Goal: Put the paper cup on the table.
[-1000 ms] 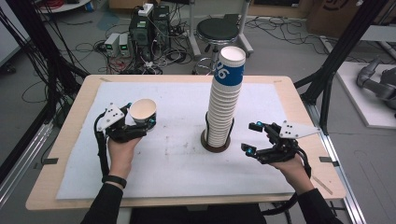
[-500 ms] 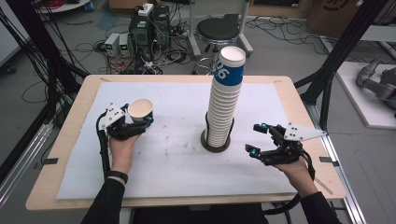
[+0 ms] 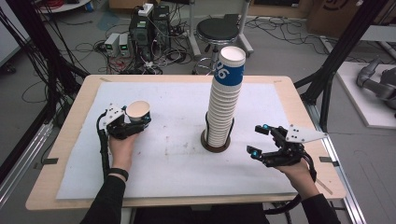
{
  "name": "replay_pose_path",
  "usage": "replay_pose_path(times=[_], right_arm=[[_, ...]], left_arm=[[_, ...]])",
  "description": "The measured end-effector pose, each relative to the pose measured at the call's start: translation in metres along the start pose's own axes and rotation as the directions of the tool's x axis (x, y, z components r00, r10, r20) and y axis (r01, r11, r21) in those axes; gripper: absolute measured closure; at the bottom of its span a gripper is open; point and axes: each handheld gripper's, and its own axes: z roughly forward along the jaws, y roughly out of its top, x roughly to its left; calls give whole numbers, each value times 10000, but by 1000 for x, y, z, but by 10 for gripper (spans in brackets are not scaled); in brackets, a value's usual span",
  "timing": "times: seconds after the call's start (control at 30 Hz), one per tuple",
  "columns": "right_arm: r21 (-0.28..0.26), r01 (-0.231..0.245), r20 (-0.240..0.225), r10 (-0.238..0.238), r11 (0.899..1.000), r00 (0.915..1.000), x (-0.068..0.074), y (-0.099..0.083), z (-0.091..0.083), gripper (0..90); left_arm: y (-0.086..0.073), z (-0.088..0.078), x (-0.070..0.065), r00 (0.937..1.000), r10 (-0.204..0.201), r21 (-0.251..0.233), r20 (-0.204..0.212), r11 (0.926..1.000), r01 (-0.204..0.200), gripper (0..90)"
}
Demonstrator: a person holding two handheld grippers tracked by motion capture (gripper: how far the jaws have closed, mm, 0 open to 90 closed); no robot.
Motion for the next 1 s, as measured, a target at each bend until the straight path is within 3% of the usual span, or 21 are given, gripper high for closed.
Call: replay_pose_path(times=[0.47,1.0], right_arm=[[50,-24,28,23,10000,10000,0,-1,0,197],[102,14,-107,-12,9999,9999,0,2,6,197]], left_arm=[[-5,5,-1,9995,183,941,-248,9954,-159,215],[-2,-2,-6,9980,172,1599,-600,9871,-74,183]])
